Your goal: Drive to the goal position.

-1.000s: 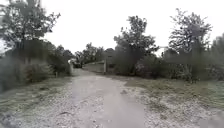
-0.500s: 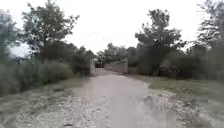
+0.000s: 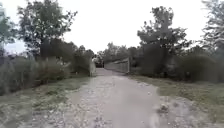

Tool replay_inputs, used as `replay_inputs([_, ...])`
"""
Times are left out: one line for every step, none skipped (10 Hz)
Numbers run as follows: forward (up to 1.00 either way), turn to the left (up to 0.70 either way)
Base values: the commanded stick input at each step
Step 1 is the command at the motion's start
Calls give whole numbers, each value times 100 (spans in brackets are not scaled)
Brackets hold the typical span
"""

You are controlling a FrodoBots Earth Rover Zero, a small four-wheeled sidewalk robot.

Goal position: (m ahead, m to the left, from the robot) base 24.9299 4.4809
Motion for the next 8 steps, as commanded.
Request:
replay_inputs([70, 0])
replay_inputs([70, 0])
replay_inputs([70, 0])
replay_inputs([70, 0])
replay_inputs([70, 0])
replay_inputs([70, 0])
replay_inputs([70, 0])
replay_inputs([70, 0])
